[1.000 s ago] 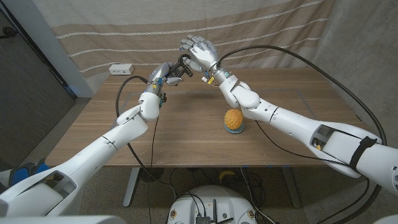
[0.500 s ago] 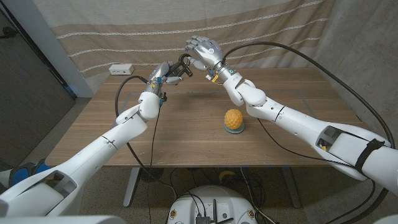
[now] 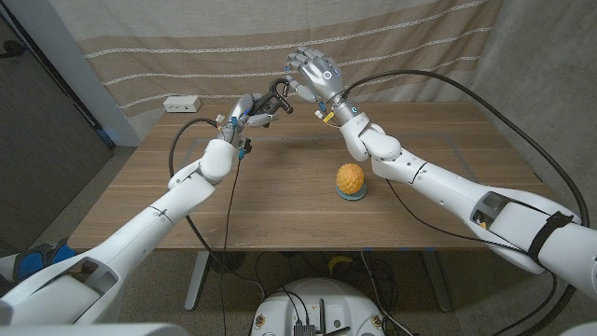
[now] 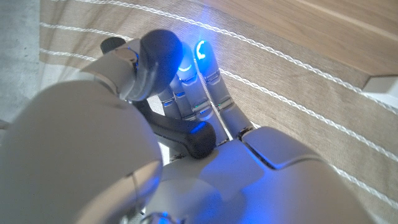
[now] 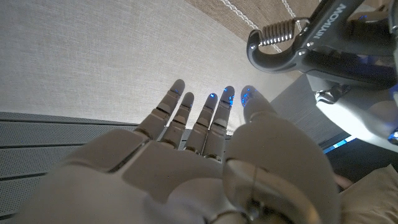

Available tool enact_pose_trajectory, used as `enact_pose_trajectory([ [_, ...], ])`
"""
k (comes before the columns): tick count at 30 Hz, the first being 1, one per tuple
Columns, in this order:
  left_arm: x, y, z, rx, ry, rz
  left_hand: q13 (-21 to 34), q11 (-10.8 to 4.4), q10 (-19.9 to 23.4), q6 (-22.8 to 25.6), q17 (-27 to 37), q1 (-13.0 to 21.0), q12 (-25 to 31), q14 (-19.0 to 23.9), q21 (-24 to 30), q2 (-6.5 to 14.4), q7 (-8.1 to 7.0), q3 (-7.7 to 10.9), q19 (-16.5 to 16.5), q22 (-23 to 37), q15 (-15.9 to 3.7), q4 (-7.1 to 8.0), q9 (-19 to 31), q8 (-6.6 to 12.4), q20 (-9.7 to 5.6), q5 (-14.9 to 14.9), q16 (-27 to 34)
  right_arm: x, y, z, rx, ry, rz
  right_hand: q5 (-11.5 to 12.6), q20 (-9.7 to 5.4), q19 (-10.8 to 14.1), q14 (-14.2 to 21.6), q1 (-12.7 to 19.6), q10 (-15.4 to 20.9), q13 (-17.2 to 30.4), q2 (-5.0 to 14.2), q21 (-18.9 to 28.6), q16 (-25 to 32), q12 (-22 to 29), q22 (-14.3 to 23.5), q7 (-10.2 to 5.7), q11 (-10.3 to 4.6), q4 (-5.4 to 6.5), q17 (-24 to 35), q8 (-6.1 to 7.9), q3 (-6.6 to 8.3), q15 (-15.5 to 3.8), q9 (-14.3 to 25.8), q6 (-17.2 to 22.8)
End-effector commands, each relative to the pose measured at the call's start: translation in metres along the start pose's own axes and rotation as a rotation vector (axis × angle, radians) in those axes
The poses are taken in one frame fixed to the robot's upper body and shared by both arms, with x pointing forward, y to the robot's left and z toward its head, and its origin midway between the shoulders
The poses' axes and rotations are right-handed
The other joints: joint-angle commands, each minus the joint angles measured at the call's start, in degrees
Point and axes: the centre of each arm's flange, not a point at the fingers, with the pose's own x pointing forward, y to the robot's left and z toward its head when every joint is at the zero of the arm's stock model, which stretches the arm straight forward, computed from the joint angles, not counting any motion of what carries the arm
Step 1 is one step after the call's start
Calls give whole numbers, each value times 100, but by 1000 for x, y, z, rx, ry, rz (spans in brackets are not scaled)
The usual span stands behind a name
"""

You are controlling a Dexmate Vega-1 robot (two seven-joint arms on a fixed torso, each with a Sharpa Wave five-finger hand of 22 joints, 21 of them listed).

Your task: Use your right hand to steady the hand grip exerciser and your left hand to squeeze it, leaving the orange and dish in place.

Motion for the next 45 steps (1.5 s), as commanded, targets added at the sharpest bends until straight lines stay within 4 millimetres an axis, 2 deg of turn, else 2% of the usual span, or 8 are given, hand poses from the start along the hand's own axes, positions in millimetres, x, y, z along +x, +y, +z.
enact_pose_trajectory([
  [1, -3, 10, -18, -379, -54, -57, 236, -4, 197, 240, 1801, 1490, 142, 143, 85, 1736, 139, 857, 48, -22, -79, 320, 30, 107, -128, 33, 1054, -9, -3, -3, 17, 13, -121, 62, 25, 61, 64, -94, 56, -3, 20, -6, -24, 43, 15, 6, 17, 43, 8, 29, 38, -912, -14, 102],
  [17, -15, 6, -15, -552, -79, -83, 529, 7, 445, 454, 1795, 1107, 307, 337, 415, 1609, 172, 1561, 252, -220, -115, 225, 81, 228, -197, 29, 1443, -12, -13, -4, 57, 65, -160, 140, 18, 93, 133, -199, 106, -7, 24, -4, -41, 44, 16, 16, 18, 35, -20, 27, 113, -923, -52, 232],
  [23, -18, 4, -19, -628, -83, -72, 622, -36, 640, 554, 1798, 882, 434, 519, 647, 1528, 144, 1996, 474, -291, -124, 232, -106, 168, -312, 119, 1708, -9, -16, -16, 161, 153, -107, 142, 146, 101, 84, -887, -108, 4, -91, -16, -25, -45, 32, 70, 101, 272, 57, -197, -95, -772, -85, -41],
  [27, -19, 5, -21, -631, -74, -51, 764, -76, 734, 576, 1792, 750, 611, 613, 751, 1490, 92, 2190, 555, -333, -126, 239, -131, 177, -360, 194, 1822, -7, -17, -29, 285, 230, -96, 103, 172, 98, 80, -1105, -128, 11, -111, -22, -2, -46, 36, 98, 161, 359, 92, -231, -189, -778, -84, -61],
  [29, -21, 5, -20, -626, -68, -33, 799, -254, 856, 717, 1782, 471, 912, 788, 945, 1407, -68, 2498, 711, -449, -125, 239, -242, 211, -463, 368, 2004, -6, -19, -37, 359, 270, -87, 88, 171, 102, 108, -1194, -109, 13, -105, -22, 23, -35, 39, 120, 202, 393, 112, -237, -223, -786, -83, -42],
  [33, -21, 6, -22, -666, -63, -15, 808, -422, 1158, 870, 1781, 191, 1300, 971, 1157, 1394, -196, 2701, 887, -528, -122, 238, -372, 277, -542, 712, 2165, -6, -22, -52, 486, 348, -100, 74, 167, 100, 108, -1276, -37, 16, -81, -24, 54, -1, 43, 214, 277, 399, 150, -246, -252, -764, -83, -7],
  [41, -19, 7, -29, -796, -58, -72, 828, -467, 1504, 1040, 1807, -65, 1821, 1050, 1298, 1383, -227, 2796, 1018, -525, -100, 216, -456, 460, -537, 1598, 2411, -7, -26, -72, 669, 444, -102, 89, 142, 138, 175, -1250, 65, 28, -4, -7, 132, 48, 53, 351, 334, 308, 207, -230, -221, -750, -82, 137],
  [45, -16, 6, -32, -875, -73, -113, 835, -547, 1618, 1230, 1815, -309, 2330, 1067, 1406, 1390, -269, 2817, 1154, -498, -57, 227, -581, 635, -545, 2584, 2686, -9, -26, -81, 752, 479, -88, 90, 137, 128, 175, -1280, 70, 34, 14, -8, 152, 54, 58, 425, 369, 299, 232, -248, -226, -683, -81, 134],
])
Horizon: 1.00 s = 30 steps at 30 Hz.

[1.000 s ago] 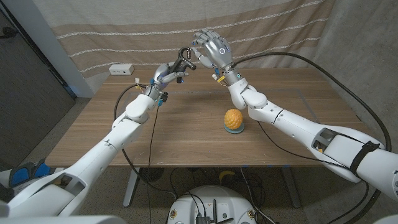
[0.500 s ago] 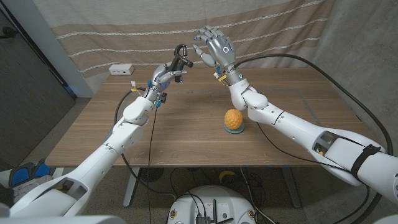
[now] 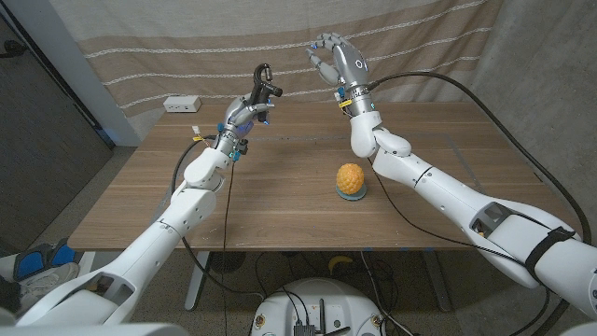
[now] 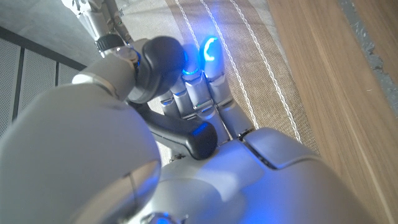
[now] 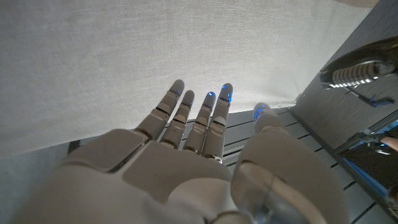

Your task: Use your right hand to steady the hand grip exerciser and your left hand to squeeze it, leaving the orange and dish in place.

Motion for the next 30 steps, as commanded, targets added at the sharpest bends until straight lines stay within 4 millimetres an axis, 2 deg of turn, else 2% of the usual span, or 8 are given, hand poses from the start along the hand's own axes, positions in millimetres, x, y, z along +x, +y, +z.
enact_pose_trajectory([
  [1, 2, 5, -8, -198, 13, -68, 790, -600, 1037, 1129, 1814, -227, 1853, 626, 141, 1264, -312, 2519, 172, 59, -505, 544, -112, 314, -262, 1029, 2295, 7, -16, -25, 308, 168, 42, 8, -13, 35, 42, -15, 29, 18, 86, 13, 39, 55, 33, 106, 71, -39, 37, -18, 5, -680, 9, 2],
  [6, 4, 7, -11, -215, 39, -112, 791, -589, 1201, 1263, 1820, -436, 2338, 742, 347, 1347, -270, 2526, 390, 188, -479, 573, -115, 522, -270, 1862, 2520, 5, -16, -39, 383, 212, 80, 9, 16, 15, 14, -73, -2, 28, 92, 12, 51, 51, 41, 181, 187, -46, 66, -70, -13, -606, 12, -63],
  [7, 5, 6, -11, -222, 41, -122, 789, -573, 1217, 1267, 1827, -523, 2584, 748, 569, 1463, -245, 2531, 571, 393, -478, 600, -148, 599, -333, 2301, 2639, 4, -15, -42, 398, 221, 89, 9, 20, 8, 19, -87, -6, 30, 96, 11, 58, 51, 42, 189, 212, -43, 73, -76, -16, -602, 13, -68],
  [10, 8, 7, -12, -260, 44, -150, 782, -596, 1110, 1233, 1835, -714, 3038, 735, 1207, 1724, -234, 2523, 644, 1495, -475, 656, -192, 830, -353, 2997, 2857, 4, -14, -50, 439, 238, 114, 8, 30, -19, 5, -133, -16, 36, 99, 4, 63, 52, 47, 227, 258, -36, 88, -98, -30, -578, 14, -88],
  [11, 9, 7, -12, -270, 50, -156, 780, -638, 1190, 1117, 1841, -802, 3160, 716, 1279, 1776, -216, 2527, 720, 2456, -472, 659, -193, 941, -349, 3092, 2908, 4, -14, -53, 452, 242, 120, 8, 30, -22, 2, -144, -19, 38, 98, 4, 65, 53, 48, 245, 262, -36, 93, -102, -33, -569, 15, -88],
  [12, 10, 7, -12, -264, 57, -172, 783, -642, 1172, 1093, 1850, -868, 3177, 721, 1235, 1869, -243, 2535, 763, 4150, -470, 767, -297, 1146, -333, 3114, 2951, 4, -14, -55, 461, 245, 126, 8, 30, -34, 1, -158, -17, 42, 105, 2, 71, 56, 50, 254, 260, -37, 101, -111, -35, -538, 16, -97],
  [13, 10, 7, -12, -265, 63, -174, 784, -615, 1110, 1116, 1853, -875, 3160, 720, 1228, 1859, -226, 2534, 755, 4373, -469, 782, -322, 1187, -372, 3117, 2962, 3, -14, -57, 470, 247, 131, 8, 30, -35, -5, -165, -12, 43, 107, 2, 71, 60, 51, 273, 277, -38, 106, -115, -37, -545, 16, -98],
  [30, 23, 12, -26, -428, 100, -219, 779, -594, 1230, 1030, 1862, -977, 3185, 676, 1249, 1818, -191, 2538, 713, 4478, -456, 773, -284, 1372, -273, 3176, 2982, -6, -8, -98, 672, 319, 225, 2, 104, -187, -148, -324, -137, 78, 139, -29, 69, 37, 74, 455, 449, -36, 186, -189, -65, -418, 52, -174],
])
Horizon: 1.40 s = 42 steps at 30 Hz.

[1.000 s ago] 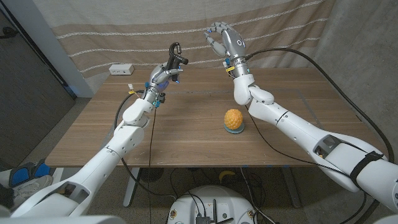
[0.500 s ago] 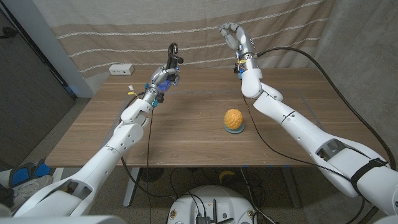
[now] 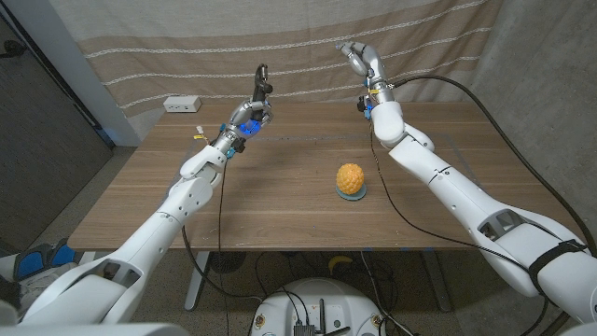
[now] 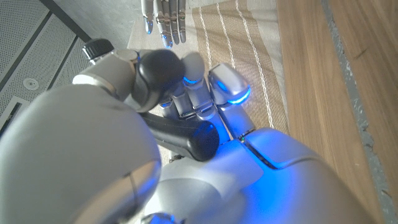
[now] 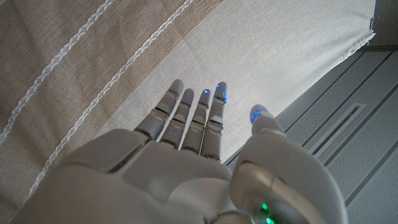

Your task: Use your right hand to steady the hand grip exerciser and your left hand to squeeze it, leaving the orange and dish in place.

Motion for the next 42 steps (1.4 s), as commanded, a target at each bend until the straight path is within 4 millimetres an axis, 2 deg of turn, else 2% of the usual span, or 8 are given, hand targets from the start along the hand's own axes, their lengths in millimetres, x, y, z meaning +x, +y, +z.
enact_pose_trajectory([
  [1, 9, 11, -7, -135, 8, -33, 1, -536, 761, 922, 1862, -897, 2876, 397, 45, 1733, -145, 2436, 105, 24, -398, 876, 47, 327, -140, 46, 2133, 1, -10, -34, 210, 72, 115, -1, 65, -102, -132, -94, -117, 30, 24, -30, 0, -18, 26, 128, 143, 8, 59, -44, -28, -355, 58, -37],
  [3, 9, 12, -9, -174, 1, -31, 0, -539, 773, 919, 1862, -908, 2875, 396, 45, 1733, -154, 2438, 101, 24, -396, 876, 32, 332, -137, 49, 2136, 1, -11, -41, 237, 91, 133, -6, 82, -167, -157, -135, -163, 37, 19, -45, -1, -26, 33, 196, 187, 2, 76, -91, -36, -306, 73, -136],
  [13, 11, 18, -20, -311, -19, -35, -1, -528, 786, 920, 1861, -966, 2862, 397, 47, 1743, -167, 2439, 95, 24, -393, 879, -40, 388, -112, 54, 2142, -5, -17, -62, 361, 151, 220, -12, 138, -266, -211, -221, -327, 56, 9, -54, 1, -64, 51, 271, 272, -34, 121, -226, -45, -183, 111, -439],
  [20, 12, 20, -25, -368, -22, -34, 0, -540, 786, 891, 1859, -990, 2859, 395, 46, 1748, -171, 2439, 93, 24, -394, 887, -61, 413, -106, 52, 2138, -7, -22, -72, 438, 159, 267, -19, 171, -325, -230, -291, -522, 53, -5, -52, 9, -124, 62, 244, 297, -69, 156, -381, -51, -81, 112, -789],
  [27, 13, 23, -31, -410, -15, -28, 1, -538, 764, 876, 1858, -1012, 2855, 381, 43, 1750, -183, 2438, 76, 24, -396, 891, -95, 430, -111, 49, 2133, -11, -30, -83, 538, 150, 288, -49, 155, -397, -338, -421, -669, 16, -34, -63, -40, -175, 62, 224, 364, -56, 163, -485, -87, -2, 97, -1023],
  [30, 14, 24, -32, -432, -14, -23, 1, -539, 759, 865, 1857, -1024, 2855, 374, 41, 1752, -191, 2437, 66, 23, -398, 894, -128, 431, -112, 49, 2130, -14, -33, -88, 595, 144, 299, -80, 129, -453, -388, -517, -776, -14, -58, -81, -82, -210, 56, 206, 379, -33, 141, -520, -120, 53, 86, -1108],
  [42, 10, 28, -42, -477, 5, -5, 0, -547, 724, 809, 1854, -1057, 2853, 357, 42, 1763, -184, 2436, 35, 22, -403, 898, -160, 484, -114, 47, 2121, -35, -50, -104, 768, 130, 237, -144, 250, -522, -449, -713, -865, -67, -89, -106, -149, -224, 43, 255, 409, 28, 96, -541, -187, 108, 69, -1172],
])
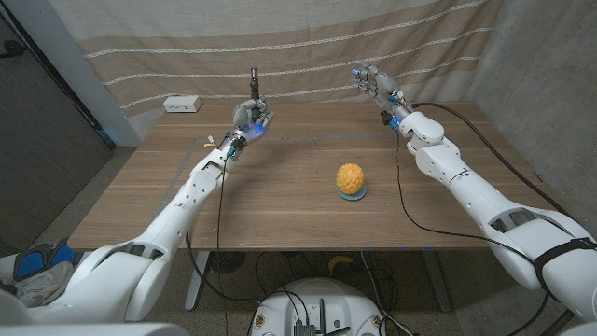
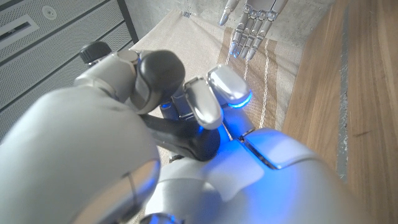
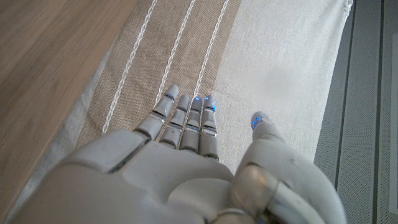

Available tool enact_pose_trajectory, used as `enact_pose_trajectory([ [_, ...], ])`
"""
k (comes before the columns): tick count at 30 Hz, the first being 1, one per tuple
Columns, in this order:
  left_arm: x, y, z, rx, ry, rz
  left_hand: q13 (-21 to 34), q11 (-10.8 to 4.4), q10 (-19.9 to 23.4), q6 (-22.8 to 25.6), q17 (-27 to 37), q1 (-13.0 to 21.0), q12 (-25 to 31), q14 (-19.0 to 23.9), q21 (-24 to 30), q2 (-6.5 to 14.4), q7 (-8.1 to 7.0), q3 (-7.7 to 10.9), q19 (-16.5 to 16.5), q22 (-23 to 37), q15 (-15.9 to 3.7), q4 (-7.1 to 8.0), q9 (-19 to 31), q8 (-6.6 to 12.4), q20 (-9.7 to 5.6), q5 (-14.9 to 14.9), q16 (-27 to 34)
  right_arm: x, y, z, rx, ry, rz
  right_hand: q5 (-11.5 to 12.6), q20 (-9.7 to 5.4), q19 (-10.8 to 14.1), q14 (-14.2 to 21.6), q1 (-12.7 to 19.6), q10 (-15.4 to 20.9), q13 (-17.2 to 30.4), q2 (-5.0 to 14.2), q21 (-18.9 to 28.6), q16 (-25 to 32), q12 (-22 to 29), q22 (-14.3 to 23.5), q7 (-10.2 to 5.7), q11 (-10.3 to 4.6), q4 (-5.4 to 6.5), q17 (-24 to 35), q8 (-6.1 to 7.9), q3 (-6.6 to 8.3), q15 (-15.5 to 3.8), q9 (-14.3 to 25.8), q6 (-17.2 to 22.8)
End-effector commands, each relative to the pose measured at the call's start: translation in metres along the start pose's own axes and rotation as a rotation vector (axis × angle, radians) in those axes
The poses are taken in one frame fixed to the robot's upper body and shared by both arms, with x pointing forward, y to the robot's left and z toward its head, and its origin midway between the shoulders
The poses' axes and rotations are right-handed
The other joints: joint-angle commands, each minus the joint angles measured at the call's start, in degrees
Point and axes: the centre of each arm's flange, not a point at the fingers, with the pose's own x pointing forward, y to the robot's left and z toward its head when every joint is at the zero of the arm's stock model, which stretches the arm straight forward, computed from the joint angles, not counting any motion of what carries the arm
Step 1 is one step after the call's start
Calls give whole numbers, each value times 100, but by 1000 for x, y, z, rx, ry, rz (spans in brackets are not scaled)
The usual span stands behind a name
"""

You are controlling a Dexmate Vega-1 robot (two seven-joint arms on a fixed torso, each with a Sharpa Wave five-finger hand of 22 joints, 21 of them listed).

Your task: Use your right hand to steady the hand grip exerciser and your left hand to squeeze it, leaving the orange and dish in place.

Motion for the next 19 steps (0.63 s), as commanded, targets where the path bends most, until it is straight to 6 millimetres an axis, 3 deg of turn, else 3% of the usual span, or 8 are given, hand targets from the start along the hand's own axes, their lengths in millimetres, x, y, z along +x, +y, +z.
enact_pose_trajectory([
  [1, -3, 5, -8, -66, 14, 15, 31, -544, 678, 808, 9, -1051, 2830, 69, 40, 1757, -191, 2382, -13, 24, -117, 952, 13, 301, 1, 26, 4, -26, -22, -12, 175, -44, -26, -41, 33, -9, -21, -111, -15, -1, -21, -20, -39, -9, 6, 18, 19, 27, -13, -21, -27, 19, 10, -26],
  [11, 3, 10, -10, -69, 35, 22, 30, -519, 659, 773, 8, -1070, 2829, 64, 41, 1761, -189, 2381, -23, 24, -119, 952, -18, 337, 5, 26, 1, -42, -32, -18, 223, -61, -79, -78, 82, -62, -30, -218, -10, -30, -32, -41, -57, 4, 1, 33, 40, 61, -25, -17, -61, 43, 1, -27],
  [19, 6, 14, -9, -70, 30, 37, 30, -529, 649, 764, 6, -1080, 2829, 60, 40, 1764, -193, 2379, -28, 23, -120, 955, -41, 358, 4, 24, -4, -43, -35, -19, 231, -76, -93, -100, 86, -91, -33, -279, -4, -49, -35, -52, -66, 12, -3, 44, 73, 76, -30, -9, -77, 62, -5, -13],
])
